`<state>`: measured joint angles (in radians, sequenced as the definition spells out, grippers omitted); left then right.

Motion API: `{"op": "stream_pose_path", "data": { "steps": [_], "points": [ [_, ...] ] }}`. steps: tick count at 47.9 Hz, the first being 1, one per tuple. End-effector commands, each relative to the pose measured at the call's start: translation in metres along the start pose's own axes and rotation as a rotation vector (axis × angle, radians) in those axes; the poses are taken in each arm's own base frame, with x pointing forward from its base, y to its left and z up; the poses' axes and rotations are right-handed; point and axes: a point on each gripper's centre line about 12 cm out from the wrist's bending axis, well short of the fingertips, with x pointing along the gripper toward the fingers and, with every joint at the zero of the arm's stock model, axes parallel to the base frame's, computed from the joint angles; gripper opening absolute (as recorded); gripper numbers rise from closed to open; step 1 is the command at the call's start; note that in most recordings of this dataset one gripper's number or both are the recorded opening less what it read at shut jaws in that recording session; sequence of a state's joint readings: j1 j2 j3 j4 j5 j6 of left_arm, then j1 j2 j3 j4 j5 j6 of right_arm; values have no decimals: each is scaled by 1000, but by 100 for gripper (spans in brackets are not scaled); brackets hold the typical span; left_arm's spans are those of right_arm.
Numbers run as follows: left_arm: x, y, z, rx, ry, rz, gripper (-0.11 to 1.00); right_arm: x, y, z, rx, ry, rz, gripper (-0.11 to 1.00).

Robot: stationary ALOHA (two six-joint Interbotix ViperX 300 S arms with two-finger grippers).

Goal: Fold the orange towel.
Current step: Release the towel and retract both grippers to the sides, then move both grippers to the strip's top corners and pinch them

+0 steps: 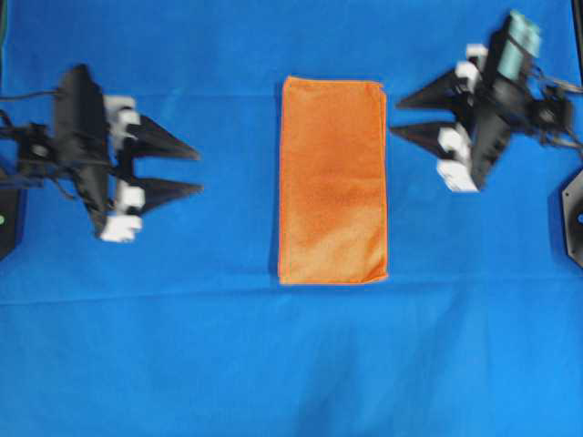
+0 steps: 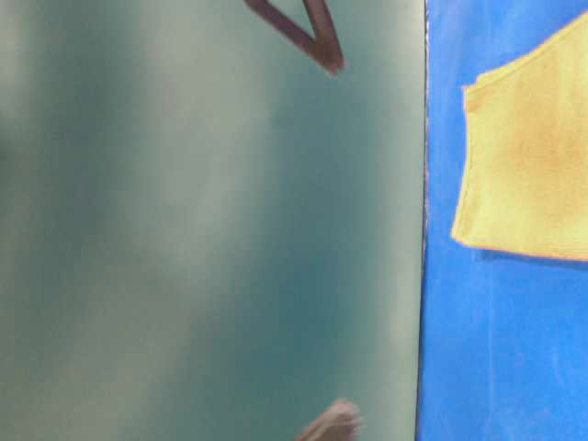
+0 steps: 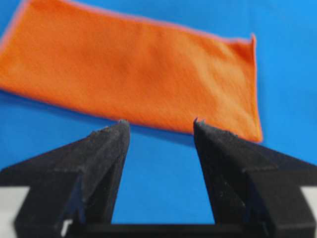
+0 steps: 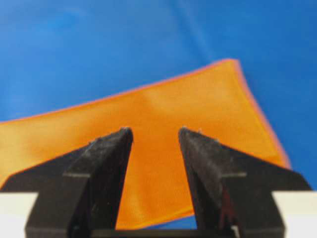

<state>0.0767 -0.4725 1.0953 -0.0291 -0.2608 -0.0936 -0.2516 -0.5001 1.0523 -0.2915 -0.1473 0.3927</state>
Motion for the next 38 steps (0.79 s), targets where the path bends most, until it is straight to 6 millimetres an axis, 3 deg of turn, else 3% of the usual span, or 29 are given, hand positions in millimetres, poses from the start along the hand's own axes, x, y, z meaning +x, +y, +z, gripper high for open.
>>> {"op": "stream_pose_path", "data": {
  "steps": [1, 11, 21, 31, 38],
  "points": [
    [-12, 3, 7, 19, -63, 8, 47, -12, 15, 2, 0, -47, 60, 50],
    [-31, 5, 2, 31, -95, 11, 47, -21, 21, -14, 26, -36, 90, 51],
    [-28, 6, 2, 27, -91, 12, 47, -18, 21, -13, 20, -36, 89, 51],
    [-12, 7, 6, 28, -84, 18, 51, -14, 9, -8, 36, -51, 48, 52],
    [14, 20, 15, 15, -85, 65, 60, -4, -14, -7, 70, -32, -35, 60]
  ]
}}
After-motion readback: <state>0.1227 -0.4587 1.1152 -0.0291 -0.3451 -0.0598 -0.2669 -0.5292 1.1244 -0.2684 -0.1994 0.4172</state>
